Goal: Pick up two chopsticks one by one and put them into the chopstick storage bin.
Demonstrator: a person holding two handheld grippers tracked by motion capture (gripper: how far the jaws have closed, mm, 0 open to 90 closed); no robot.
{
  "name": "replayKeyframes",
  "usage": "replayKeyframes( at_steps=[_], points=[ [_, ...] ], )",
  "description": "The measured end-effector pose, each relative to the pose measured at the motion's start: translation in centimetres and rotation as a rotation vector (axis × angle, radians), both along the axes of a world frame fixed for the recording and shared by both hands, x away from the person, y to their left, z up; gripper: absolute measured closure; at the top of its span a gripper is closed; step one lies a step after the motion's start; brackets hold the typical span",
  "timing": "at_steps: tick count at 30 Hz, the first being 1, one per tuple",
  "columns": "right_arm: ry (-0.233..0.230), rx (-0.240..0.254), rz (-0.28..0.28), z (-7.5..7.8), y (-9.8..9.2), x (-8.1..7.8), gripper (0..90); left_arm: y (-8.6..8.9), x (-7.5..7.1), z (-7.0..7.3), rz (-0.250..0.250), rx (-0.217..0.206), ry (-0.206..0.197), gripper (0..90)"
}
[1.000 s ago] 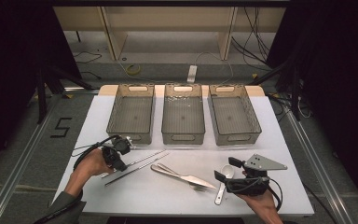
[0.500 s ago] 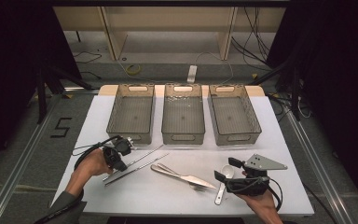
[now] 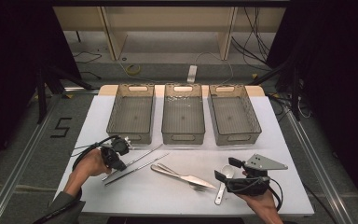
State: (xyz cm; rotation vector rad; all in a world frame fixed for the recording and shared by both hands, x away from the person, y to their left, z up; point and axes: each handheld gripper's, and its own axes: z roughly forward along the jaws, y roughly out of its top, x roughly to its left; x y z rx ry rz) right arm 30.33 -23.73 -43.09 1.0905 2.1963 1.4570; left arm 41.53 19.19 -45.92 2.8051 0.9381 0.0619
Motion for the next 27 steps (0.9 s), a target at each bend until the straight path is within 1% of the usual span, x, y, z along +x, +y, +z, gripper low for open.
replayKeyframes(
  at_steps=[1,2,3,6,7,8,9,13,15,18,20,22,24,25,26,27],
  points=[
    [0.0,0.0,0.0,0.0,0.0,0.0,25.4,0.1,0.0,0.1,0.003,-0.01,-0.002,84.7],
    [0.0,0.0,0.0,0.0,0.0,0.0,25.4,0.3,0.0,0.2,-0.003,-0.01,0.002,84.7],
    [0.0,0.0,0.0,0.0,0.0,0.0,25.4,0.3,-0.1,0.3,0.003,-0.02,-0.004,84.7],
    [0.001,-0.002,0.0,0.0,0.0,0.0,25.4,0.5,-0.3,0.8,0.005,-0.03,-0.013,84.7],
    [0.001,-0.001,-0.001,0.0,0.0,0.0,25.4,0.6,-0.3,1.1,0.004,-0.036,-0.011,84.7],
    [0.001,0.0,-0.001,0.0,0.0,0.0,25.4,0.7,-0.4,1.4,-0.001,-0.042,-0.015,84.7],
    [0.001,0.0,-0.001,0.0,0.0,0.0,25.3,0.8,-0.5,1.7,0.006,-0.056,-0.017,84.7],
    [0.001,0.0,-0.001,0.0,0.0,0.0,25.3,1.1,-0.9,2.9,0.007,-0.08,-0.033,84.7],
    [0.002,0.0,0.0,0.0,0.0,0.0,25.0,1.3,-1.1,3.9,0.0,-0.092,-0.047,84.7],
    [0.001,0.004,-0.002,0.0,0.0,0.0,25.0,1.6,-1.4,5.4,0.022,-0.131,-0.094,84.7],
    [0.0,0.005,-0.003,0.0,-0.1,0.0,24.8,1.9,-1.5,6.1,0.035,-0.159,-0.12,84.7],
    [-0.003,0.003,-0.006,0.0,-0.1,-0.1,24.7,2.1,-1.5,6.6,0.06,-0.203,-0.142,84.7],
    [-0.009,0.008,-0.006,0.1,-0.1,-0.1,24.7,2.3,-1.4,7.1,0.074,-0.229,-0.17,84.7],
    [-0.008,0.009,-0.008,0.1,-0.1,-0.1,24.7,2.3,-1.4,7.3,0.088,-0.25,-0.183,84.7],
    [-0.007,0.009,-0.009,0.1,-0.2,-0.1,24.7,2.4,-1.3,7.5,0.093,-0.264,-0.192,84.6],
    [-0.009,0.01,-0.01,0.1,-0.2,-0.1,24.7,2.5,-1.2,7.7,0.095,-0.27,-0.2,84.6]
  ],
)
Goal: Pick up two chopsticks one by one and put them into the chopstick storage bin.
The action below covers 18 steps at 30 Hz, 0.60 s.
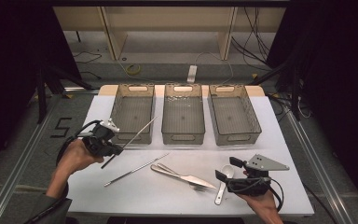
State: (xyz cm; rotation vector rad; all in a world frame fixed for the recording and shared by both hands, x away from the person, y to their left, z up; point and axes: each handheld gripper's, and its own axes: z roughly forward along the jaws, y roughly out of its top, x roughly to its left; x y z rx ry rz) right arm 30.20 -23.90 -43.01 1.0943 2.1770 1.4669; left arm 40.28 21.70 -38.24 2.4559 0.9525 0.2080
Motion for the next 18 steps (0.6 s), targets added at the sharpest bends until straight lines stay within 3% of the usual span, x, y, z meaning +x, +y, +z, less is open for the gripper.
replayKeyframes(
  at_steps=[8,18],
  points=[
    [-0.002,-0.003,-0.001,-0.1,0.1,0.1,24.7,0.4,1.5,2.1,0.085,-0.046,-0.073,84.6],
    [-0.003,0.002,-0.007,-0.1,-0.1,0.1,24.7,0.2,3.6,2.7,0.145,-0.088,-0.111,84.6]
  ],
)
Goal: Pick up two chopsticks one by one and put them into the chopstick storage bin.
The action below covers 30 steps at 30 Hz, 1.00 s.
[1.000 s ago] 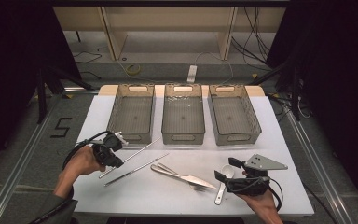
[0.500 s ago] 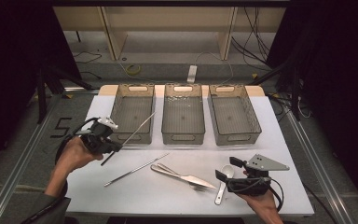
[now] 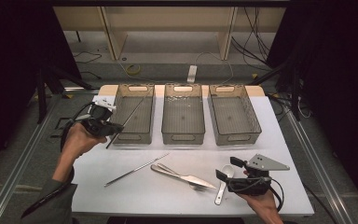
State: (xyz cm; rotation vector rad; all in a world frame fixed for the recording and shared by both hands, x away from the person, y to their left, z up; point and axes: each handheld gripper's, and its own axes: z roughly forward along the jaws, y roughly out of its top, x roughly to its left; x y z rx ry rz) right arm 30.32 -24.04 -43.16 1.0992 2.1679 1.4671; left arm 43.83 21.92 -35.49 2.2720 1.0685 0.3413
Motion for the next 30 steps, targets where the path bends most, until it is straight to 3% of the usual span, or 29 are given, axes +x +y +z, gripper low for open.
replayKeyframes(
  at_steps=[8,13,19,30],
  points=[
    [0.003,0.002,-0.002,0.0,0.0,0.0,24.7,0.7,1.8,0.0,0.067,-0.03,-0.019,84.6],
    [0.002,-0.001,-0.002,0.0,0.0,0.0,24.7,1.1,2.9,0.2,0.104,-0.024,-0.034,84.6],
    [0.004,0.001,-0.002,0.0,-0.1,0.0,24.7,1.1,3.9,0.5,0.132,-0.026,-0.063,84.6],
    [0.006,-0.001,0.0,0.0,-0.1,0.0,24.6,1.2,5.7,0.0,0.169,-0.041,-0.078,84.6]
  ],
)
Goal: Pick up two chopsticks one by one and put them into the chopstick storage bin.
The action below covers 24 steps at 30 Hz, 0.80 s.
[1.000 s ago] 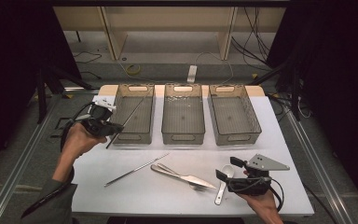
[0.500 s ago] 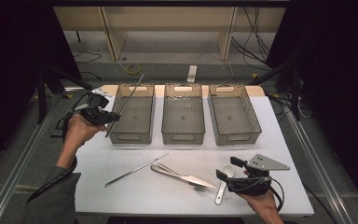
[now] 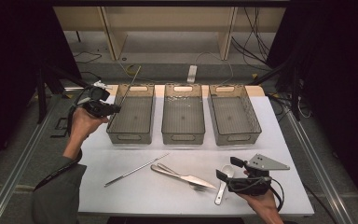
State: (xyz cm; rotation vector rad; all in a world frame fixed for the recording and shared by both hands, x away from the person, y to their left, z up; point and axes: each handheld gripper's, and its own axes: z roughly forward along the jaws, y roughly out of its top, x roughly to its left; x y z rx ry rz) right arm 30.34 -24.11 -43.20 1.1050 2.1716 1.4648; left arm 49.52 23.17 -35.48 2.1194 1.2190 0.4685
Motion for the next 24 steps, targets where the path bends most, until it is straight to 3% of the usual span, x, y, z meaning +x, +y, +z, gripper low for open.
replayKeyframes(
  at_steps=[17,24],
  points=[
    [0.001,0.001,0.002,0.0,0.0,0.0,24.7,0.1,1.3,-1.9,0.062,-0.009,-0.013,84.6],
    [0.001,0.001,0.003,0.0,0.0,0.0,24.6,0.0,1.3,-2.8,0.063,-0.014,0.003,84.6]
  ],
)
